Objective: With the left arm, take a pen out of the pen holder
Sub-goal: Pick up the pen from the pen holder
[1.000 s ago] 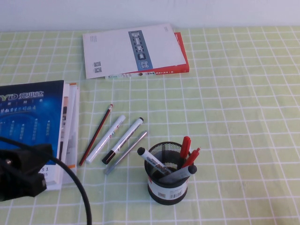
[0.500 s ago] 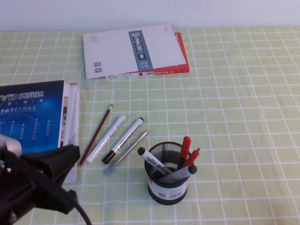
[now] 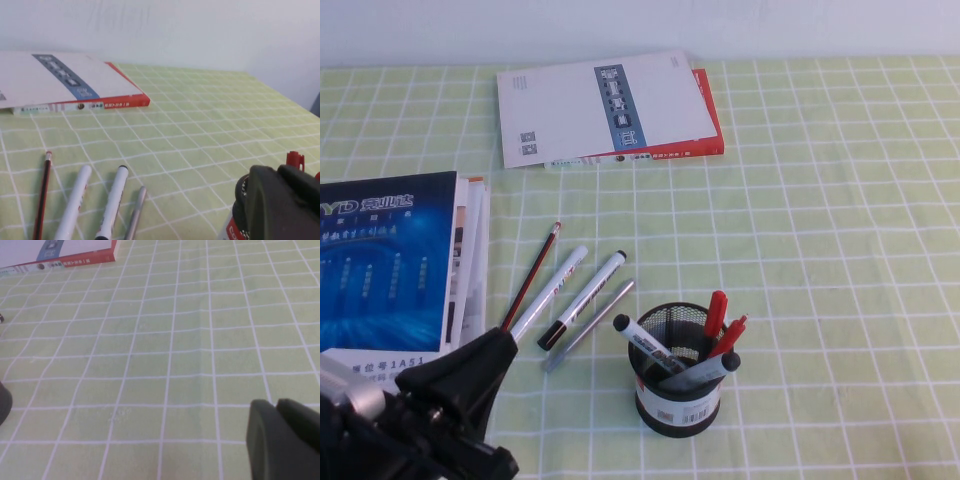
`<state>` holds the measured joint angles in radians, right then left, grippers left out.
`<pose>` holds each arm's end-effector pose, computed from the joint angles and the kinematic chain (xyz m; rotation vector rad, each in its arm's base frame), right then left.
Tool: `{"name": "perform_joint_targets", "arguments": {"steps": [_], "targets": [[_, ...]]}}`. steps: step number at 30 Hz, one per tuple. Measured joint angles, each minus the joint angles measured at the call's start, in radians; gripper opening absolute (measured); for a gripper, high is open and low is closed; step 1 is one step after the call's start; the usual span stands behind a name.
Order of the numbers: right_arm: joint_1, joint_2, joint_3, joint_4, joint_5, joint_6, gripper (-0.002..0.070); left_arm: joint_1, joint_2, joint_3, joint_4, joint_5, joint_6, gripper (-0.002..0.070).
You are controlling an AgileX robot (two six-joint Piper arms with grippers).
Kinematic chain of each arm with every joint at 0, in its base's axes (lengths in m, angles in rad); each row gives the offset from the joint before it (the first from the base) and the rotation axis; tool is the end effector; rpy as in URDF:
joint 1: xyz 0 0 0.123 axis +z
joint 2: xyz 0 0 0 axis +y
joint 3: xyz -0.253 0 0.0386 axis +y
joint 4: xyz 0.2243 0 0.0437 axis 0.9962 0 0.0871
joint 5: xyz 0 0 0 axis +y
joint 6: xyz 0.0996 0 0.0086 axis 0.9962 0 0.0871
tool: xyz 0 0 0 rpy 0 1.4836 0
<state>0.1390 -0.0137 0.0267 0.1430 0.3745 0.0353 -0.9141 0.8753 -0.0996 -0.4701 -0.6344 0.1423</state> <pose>0.0654 0.0144 0.1696 -0.0085 1.8754 0.2608 0.1152 -0.1056 0.2056 0.3608 1.6776 -0.6431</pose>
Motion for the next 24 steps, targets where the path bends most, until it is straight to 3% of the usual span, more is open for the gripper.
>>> {"name": "perform_joint_targets", "arguments": {"steps": [10,13,18,24], "targets": [[0.000,0.000,0.000,0.000,0.000,0.000,-0.0014,-0.002,0.228,0.044,0.323,-0.364,-0.295,0.0014],[0.000,0.000,0.000,0.000,0.000,0.000,-0.0014,-0.002,0.312,0.044,0.346,-0.443,-0.364,0.0106],[0.000,0.000,0.000,0.000,0.000,0.000,-0.0014,-0.002,0.440,0.044,0.350,-0.492,-0.513,0.0387],[0.000,0.000,0.000,0.000,0.000,0.000,-0.0014,-0.002,0.501,0.019,0.327,-0.493,-0.641,0.0463]]}}
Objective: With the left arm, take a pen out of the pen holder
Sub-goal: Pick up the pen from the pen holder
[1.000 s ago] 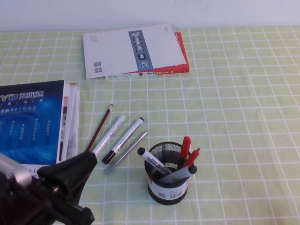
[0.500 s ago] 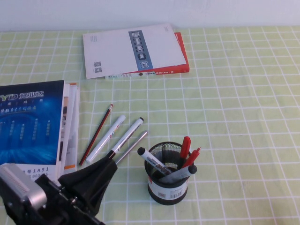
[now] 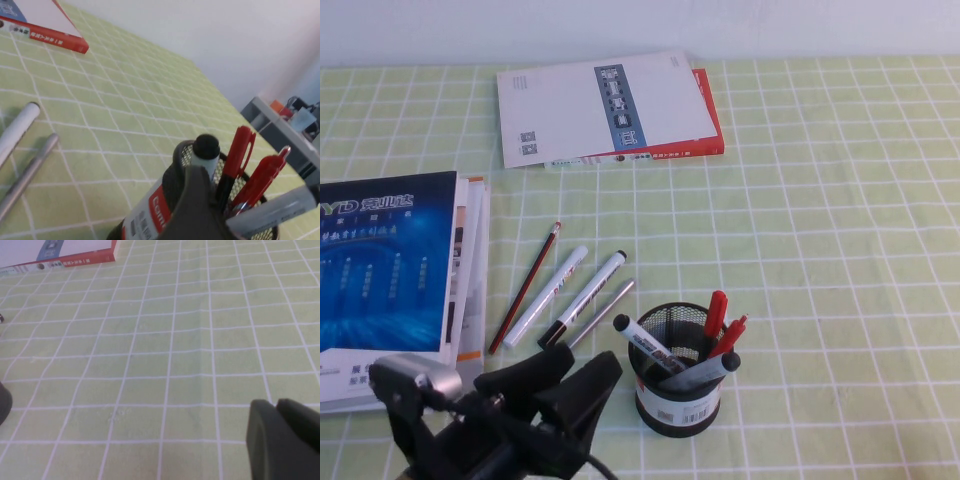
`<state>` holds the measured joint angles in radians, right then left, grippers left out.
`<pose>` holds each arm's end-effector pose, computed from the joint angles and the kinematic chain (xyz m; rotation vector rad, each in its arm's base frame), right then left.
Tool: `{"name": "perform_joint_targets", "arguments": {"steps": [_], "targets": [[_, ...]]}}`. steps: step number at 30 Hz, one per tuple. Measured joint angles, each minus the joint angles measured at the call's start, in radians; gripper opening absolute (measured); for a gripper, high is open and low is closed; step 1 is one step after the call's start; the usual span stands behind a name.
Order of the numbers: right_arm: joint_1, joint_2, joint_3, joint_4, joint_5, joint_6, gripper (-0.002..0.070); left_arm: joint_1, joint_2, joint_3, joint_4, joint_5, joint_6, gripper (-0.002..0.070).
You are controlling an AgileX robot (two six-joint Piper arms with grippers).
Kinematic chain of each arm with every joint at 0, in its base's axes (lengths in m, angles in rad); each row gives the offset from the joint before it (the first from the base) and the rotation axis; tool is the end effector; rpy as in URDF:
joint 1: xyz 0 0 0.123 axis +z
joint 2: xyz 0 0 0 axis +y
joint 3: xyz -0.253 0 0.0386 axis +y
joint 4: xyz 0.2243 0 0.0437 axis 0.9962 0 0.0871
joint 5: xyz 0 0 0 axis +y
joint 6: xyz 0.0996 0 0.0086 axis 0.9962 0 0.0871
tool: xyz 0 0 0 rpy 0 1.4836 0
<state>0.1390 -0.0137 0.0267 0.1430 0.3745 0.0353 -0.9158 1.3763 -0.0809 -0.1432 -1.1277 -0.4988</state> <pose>0.0654 0.0144 0.1696 -0.0085 1.8754 0.2608 0.1264 -0.1435 0.1663 0.2071 1.7439 -1.0001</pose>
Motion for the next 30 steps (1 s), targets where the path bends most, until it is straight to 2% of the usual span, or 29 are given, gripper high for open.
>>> {"name": "perform_joint_targets", "arguments": {"steps": [11,30], "targets": [[0.000,0.000,0.000,0.000,0.000,0.000,-0.0014,0.000,0.058,-0.103,-0.021,-0.013,-0.167,0.0470],[0.000,0.000,0.000,0.000,0.000,0.000,-0.0014,-0.002,0.191,-0.202,-0.032,-0.013,-0.134,0.0470]]}}
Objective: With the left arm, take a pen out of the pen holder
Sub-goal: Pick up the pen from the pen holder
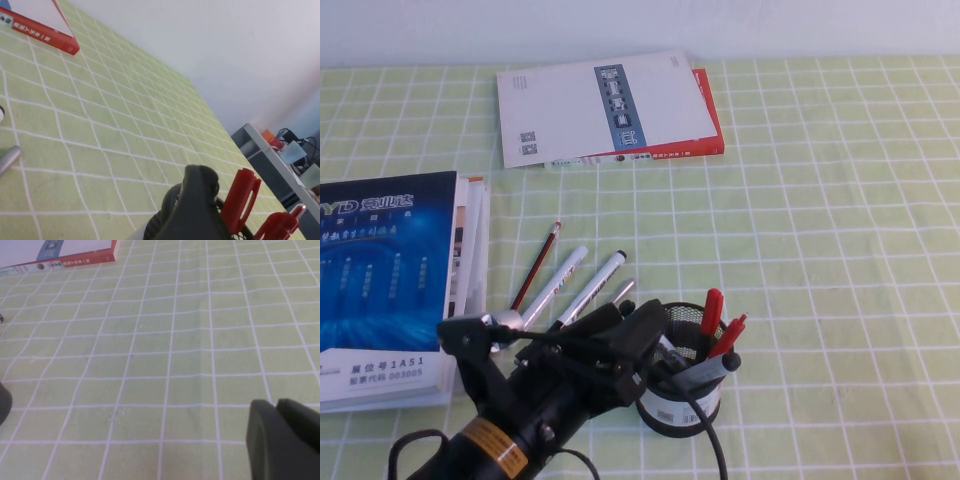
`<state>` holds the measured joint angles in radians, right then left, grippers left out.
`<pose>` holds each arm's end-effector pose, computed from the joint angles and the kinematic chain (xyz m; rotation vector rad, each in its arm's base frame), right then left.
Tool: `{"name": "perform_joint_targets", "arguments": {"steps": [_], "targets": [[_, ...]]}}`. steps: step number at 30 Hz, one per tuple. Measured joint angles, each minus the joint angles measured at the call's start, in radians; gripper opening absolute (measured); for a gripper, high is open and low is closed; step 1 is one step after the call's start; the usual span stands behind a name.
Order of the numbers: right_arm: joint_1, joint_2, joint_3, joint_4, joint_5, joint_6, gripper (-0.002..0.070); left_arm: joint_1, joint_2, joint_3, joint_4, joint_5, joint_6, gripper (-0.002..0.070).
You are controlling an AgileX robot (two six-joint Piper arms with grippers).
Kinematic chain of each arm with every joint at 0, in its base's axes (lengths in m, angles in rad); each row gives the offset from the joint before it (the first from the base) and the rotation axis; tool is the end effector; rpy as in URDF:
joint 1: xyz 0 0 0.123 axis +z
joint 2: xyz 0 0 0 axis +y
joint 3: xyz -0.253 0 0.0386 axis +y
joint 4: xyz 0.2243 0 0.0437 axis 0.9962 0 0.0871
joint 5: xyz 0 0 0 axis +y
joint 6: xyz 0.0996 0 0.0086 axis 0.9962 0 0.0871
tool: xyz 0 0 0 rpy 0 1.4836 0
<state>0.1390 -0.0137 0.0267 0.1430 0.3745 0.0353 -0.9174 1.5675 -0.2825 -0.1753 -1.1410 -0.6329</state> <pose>0.0654 0.0144 0.1696 -0.0085 1.8754 0.2608 0.1593 -0.1821 0.1670 0.0537 1.7525 -1.0956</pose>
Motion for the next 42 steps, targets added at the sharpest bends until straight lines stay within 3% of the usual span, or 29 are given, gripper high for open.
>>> {"name": "perform_joint_targets", "arguments": {"steps": [30,42], "targets": [[0.000,0.000,0.000,0.000,0.000,0.000,-0.0014,0.000,0.068,-0.056,-0.053,0.000,0.169,0.0470],[0.000,0.000,0.000,0.000,0.000,0.000,-0.0014,0.000,0.113,-0.058,-0.056,0.000,0.169,0.0391]]}}
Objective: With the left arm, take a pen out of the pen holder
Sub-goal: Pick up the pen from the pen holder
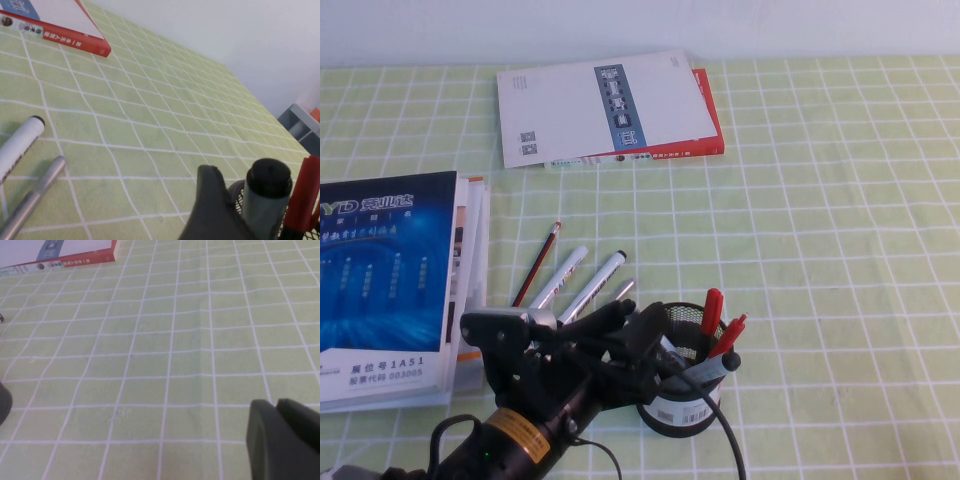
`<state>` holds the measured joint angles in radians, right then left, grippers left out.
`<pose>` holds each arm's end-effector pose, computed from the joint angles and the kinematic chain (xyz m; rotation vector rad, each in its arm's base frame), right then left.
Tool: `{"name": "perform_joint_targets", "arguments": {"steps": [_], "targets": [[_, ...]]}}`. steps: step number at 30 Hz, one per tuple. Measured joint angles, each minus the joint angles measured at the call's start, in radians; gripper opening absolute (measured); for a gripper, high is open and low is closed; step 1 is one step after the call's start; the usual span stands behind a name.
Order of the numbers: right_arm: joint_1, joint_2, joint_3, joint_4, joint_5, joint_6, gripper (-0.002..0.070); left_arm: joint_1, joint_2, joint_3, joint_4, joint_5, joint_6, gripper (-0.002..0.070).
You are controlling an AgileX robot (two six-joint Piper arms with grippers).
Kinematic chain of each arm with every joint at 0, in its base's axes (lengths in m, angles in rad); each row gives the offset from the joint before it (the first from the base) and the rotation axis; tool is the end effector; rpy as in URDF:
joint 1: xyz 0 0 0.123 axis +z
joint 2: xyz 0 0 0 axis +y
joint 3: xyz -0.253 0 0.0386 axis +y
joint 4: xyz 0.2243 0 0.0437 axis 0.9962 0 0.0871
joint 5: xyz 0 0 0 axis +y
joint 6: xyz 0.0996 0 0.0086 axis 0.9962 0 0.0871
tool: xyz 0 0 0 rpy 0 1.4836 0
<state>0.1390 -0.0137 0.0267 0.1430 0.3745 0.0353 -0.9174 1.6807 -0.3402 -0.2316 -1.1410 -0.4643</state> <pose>0.0654 0.0144 0.1696 -0.0085 1.8754 0.2608 0.1727 -0.1913 0.1498 0.1502 1.7726 -0.9179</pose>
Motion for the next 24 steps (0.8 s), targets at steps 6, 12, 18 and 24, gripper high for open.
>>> {"name": "perform_joint_targets", "arguments": {"steps": [6,12,18,24], "targets": [[0.000,0.000,0.000,0.000,0.000,0.000,-0.0014,0.000,0.000,0.000,0.000,0.000,-0.002,0.0260],[0.000,0.000,0.000,0.000,0.000,0.000,-0.0014,0.000,0.000,0.000,0.002,0.000,-0.003,0.0134],[0.000,0.000,0.000,0.000,0.000,0.000,-0.0014,0.000,0.000,-0.004,0.007,-0.002,-0.003,0.0125],[0.000,0.000,0.000,0.000,0.000,0.000,-0.0014,0.000,-0.007,-0.006,0.007,-0.002,0.000,0.0119]]}}
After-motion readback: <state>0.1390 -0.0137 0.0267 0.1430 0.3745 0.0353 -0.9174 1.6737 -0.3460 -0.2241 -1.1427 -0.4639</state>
